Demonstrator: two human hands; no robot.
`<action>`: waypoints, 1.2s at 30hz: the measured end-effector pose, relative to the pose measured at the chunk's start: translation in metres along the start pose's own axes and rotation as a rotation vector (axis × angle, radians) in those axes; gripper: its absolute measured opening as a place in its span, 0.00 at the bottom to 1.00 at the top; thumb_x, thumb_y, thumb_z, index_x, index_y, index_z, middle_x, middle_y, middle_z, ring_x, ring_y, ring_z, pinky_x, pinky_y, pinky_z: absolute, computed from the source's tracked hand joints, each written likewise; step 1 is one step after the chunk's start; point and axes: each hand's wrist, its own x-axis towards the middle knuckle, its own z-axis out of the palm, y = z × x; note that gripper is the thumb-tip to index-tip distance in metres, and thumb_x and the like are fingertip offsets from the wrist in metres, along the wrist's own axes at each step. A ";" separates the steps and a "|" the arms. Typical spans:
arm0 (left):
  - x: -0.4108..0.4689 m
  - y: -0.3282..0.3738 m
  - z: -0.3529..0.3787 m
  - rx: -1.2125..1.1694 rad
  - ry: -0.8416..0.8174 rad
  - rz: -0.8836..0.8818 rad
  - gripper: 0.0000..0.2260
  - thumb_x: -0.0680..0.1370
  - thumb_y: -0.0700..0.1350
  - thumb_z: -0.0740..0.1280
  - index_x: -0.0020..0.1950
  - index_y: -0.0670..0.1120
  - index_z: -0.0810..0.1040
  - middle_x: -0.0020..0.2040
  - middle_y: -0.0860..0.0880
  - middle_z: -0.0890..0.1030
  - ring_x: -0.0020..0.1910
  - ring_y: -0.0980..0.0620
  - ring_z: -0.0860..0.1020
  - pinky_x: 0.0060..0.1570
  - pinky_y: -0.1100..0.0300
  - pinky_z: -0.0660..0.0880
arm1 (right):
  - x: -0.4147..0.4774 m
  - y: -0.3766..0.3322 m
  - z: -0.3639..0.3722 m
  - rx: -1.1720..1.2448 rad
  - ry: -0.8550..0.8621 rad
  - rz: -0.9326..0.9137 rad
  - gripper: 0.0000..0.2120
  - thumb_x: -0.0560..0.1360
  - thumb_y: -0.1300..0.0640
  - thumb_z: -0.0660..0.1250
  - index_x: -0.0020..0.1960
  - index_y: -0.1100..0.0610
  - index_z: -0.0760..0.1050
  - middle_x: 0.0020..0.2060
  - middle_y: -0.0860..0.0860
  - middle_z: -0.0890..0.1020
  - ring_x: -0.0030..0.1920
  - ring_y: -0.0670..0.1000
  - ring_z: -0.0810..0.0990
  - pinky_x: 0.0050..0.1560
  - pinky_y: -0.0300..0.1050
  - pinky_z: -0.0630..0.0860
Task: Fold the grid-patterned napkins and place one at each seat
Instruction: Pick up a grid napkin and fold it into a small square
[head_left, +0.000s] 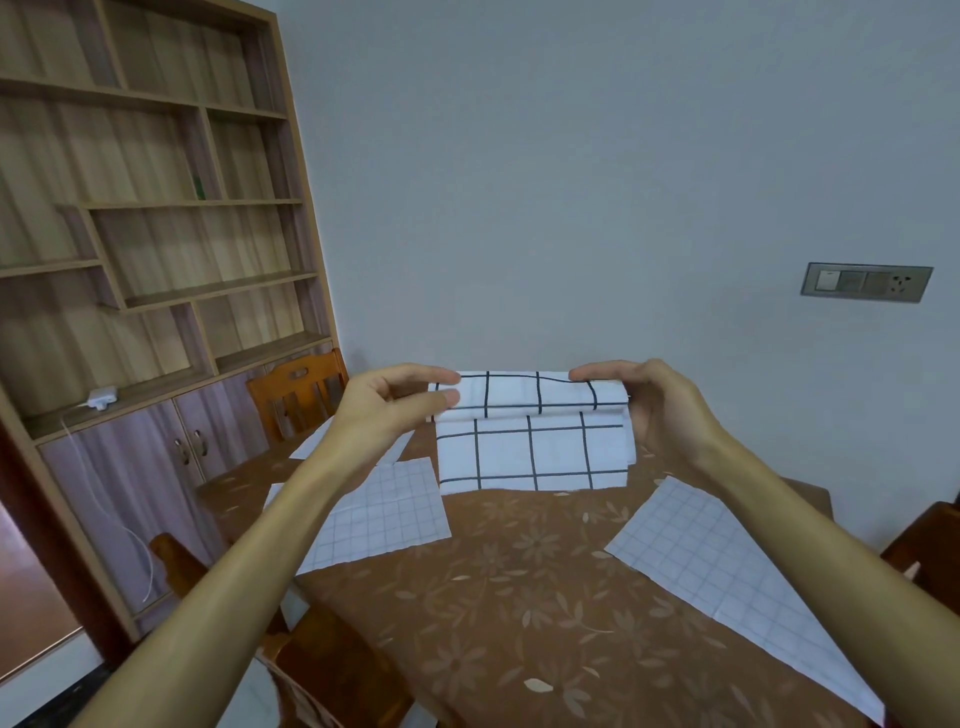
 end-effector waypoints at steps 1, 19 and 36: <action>-0.001 -0.001 0.000 0.034 0.005 0.022 0.07 0.75 0.40 0.74 0.51 0.50 0.87 0.41 0.56 0.85 0.46 0.56 0.84 0.49 0.58 0.81 | 0.000 0.001 -0.001 -0.005 -0.022 -0.017 0.20 0.78 0.53 0.58 0.62 0.63 0.80 0.58 0.58 0.84 0.58 0.56 0.83 0.53 0.46 0.82; -0.008 -0.012 -0.001 -0.085 -0.148 -0.071 0.19 0.78 0.38 0.70 0.69 0.46 0.76 0.56 0.46 0.86 0.54 0.46 0.85 0.51 0.51 0.83 | 0.000 0.011 0.004 -0.221 0.003 -0.136 0.11 0.76 0.63 0.72 0.58 0.58 0.82 0.46 0.48 0.88 0.47 0.50 0.88 0.48 0.46 0.83; -0.010 -0.022 0.001 0.058 -0.436 -0.177 0.19 0.73 0.50 0.74 0.63 0.50 0.80 0.50 0.47 0.87 0.50 0.48 0.85 0.49 0.57 0.80 | 0.011 0.019 0.010 -0.310 -0.044 -0.126 0.19 0.78 0.71 0.59 0.52 0.53 0.84 0.53 0.50 0.87 0.57 0.52 0.84 0.58 0.47 0.79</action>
